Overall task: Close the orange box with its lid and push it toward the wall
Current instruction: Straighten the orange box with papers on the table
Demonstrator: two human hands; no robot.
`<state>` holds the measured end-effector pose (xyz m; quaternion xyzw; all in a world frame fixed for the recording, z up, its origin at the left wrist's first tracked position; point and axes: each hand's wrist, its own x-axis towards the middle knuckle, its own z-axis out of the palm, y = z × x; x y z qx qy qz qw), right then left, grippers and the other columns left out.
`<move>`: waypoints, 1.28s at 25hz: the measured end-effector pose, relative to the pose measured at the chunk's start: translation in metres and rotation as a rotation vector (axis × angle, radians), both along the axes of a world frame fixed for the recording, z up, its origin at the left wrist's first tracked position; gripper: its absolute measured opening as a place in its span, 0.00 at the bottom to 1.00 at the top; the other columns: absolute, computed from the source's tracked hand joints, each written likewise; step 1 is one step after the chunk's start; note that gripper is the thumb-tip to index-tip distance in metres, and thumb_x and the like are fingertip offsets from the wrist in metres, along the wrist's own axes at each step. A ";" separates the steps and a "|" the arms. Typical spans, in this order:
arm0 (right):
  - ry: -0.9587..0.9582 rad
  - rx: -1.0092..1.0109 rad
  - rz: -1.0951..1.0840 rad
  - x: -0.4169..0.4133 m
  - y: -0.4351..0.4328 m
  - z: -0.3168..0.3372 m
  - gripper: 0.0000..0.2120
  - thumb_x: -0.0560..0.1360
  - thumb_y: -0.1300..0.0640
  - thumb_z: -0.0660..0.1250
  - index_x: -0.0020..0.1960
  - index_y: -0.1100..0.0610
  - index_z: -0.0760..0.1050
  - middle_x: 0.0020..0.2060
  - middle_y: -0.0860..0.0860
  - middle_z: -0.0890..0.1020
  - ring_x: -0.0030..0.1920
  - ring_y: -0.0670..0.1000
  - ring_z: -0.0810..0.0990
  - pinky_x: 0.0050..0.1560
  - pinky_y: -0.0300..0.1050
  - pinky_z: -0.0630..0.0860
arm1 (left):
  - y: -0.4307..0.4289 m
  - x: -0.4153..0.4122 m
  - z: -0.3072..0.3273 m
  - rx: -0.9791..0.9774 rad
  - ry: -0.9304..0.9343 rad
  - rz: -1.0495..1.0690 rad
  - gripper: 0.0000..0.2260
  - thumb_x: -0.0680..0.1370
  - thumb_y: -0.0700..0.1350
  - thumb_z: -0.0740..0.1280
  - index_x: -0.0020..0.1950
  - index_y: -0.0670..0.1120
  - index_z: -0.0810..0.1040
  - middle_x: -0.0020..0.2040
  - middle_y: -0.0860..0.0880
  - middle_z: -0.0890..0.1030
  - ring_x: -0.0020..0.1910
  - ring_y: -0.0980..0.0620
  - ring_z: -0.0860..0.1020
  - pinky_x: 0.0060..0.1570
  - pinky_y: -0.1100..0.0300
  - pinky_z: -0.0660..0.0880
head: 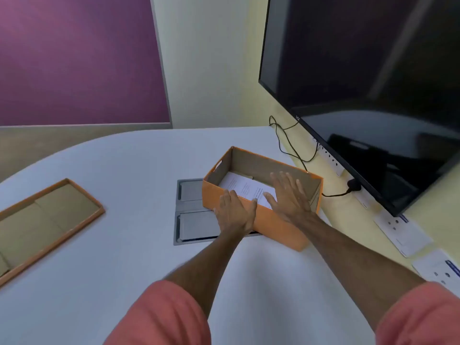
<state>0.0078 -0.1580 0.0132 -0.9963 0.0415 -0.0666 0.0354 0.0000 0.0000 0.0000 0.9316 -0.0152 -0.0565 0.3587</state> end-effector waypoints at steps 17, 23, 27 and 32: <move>0.131 -0.040 0.045 0.111 -0.070 -0.049 0.30 0.77 0.48 0.64 0.73 0.59 0.60 0.71 0.59 0.67 0.71 0.59 0.64 0.70 0.57 0.63 | -0.074 0.082 -0.069 -0.288 0.309 0.357 0.46 0.77 0.45 0.68 0.76 0.34 0.35 0.79 0.38 0.40 0.79 0.40 0.48 0.75 0.53 0.57; 0.076 -0.011 -0.001 0.128 -0.076 -0.057 0.28 0.73 0.61 0.64 0.72 0.59 0.62 0.64 0.59 0.71 0.65 0.59 0.69 0.67 0.58 0.66 | -0.031 0.100 -0.079 -0.309 0.217 0.316 0.40 0.76 0.42 0.67 0.78 0.39 0.42 0.79 0.40 0.52 0.76 0.38 0.59 0.73 0.45 0.64; 0.150 0.018 -0.025 0.139 -0.079 -0.060 0.29 0.76 0.64 0.59 0.76 0.59 0.56 0.73 0.61 0.63 0.72 0.60 0.63 0.71 0.59 0.60 | -0.007 0.110 -0.078 -0.341 0.157 0.230 0.34 0.75 0.38 0.66 0.76 0.40 0.51 0.73 0.39 0.63 0.70 0.38 0.68 0.65 0.43 0.73; 0.325 0.180 -0.045 0.142 -0.079 -0.067 0.31 0.76 0.68 0.58 0.76 0.56 0.52 0.64 0.60 0.71 0.60 0.61 0.74 0.54 0.54 0.71 | 0.014 0.119 -0.077 -0.337 0.092 0.167 0.28 0.74 0.36 0.67 0.70 0.43 0.58 0.64 0.41 0.71 0.61 0.41 0.75 0.56 0.51 0.79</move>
